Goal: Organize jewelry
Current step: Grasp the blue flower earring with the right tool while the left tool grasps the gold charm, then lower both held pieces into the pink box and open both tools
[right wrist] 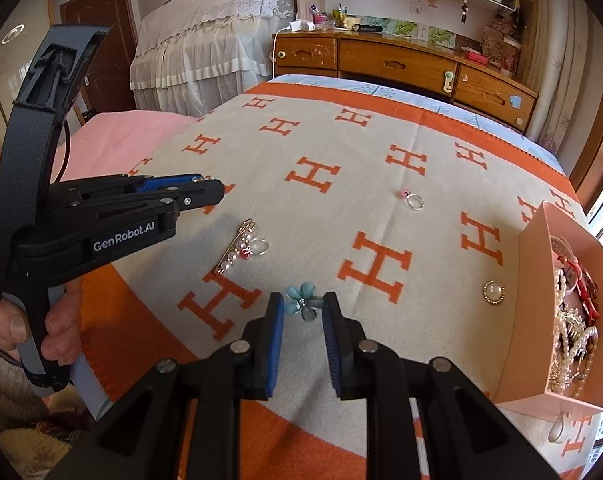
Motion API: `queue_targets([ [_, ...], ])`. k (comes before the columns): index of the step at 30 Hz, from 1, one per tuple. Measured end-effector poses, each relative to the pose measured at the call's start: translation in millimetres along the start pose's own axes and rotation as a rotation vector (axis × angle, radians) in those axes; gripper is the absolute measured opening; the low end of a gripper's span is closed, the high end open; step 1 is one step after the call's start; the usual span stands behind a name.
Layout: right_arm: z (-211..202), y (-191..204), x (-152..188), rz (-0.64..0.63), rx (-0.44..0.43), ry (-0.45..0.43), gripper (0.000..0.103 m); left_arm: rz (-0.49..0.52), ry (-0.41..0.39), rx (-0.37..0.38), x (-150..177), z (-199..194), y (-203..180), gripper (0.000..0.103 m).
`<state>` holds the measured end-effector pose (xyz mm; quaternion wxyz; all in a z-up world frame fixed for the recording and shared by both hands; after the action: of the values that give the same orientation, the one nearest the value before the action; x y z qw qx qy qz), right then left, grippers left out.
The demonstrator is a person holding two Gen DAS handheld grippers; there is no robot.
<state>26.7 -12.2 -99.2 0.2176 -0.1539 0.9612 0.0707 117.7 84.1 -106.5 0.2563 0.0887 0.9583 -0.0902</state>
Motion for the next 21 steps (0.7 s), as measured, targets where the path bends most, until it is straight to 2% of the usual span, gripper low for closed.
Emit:
queue_targets([
  [12,-44.8,-49.2,-11.1,0.154,-0.001,-0.141,0.02,0.043,-0.048,0.075,-8.2,-38.7,-44.3,0.017],
  [21,-65.9,-100.1,2.6,0.264,0.019,-0.191,0.02,0.163,-0.047,0.145,-30.6,-45.8,-123.3,0.017],
])
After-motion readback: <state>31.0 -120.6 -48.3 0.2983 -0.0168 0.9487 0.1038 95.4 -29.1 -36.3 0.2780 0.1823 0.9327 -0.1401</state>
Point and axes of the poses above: each gripper's, at about its wrist camera, not at the fingertips, and z roughly the way its jaws point, y to its left, x to its underside, the point moved 7 cm from there along z, roughly the way its jaws point, and after that the axes turned 12 degrees about y, right-handed, at the moved point
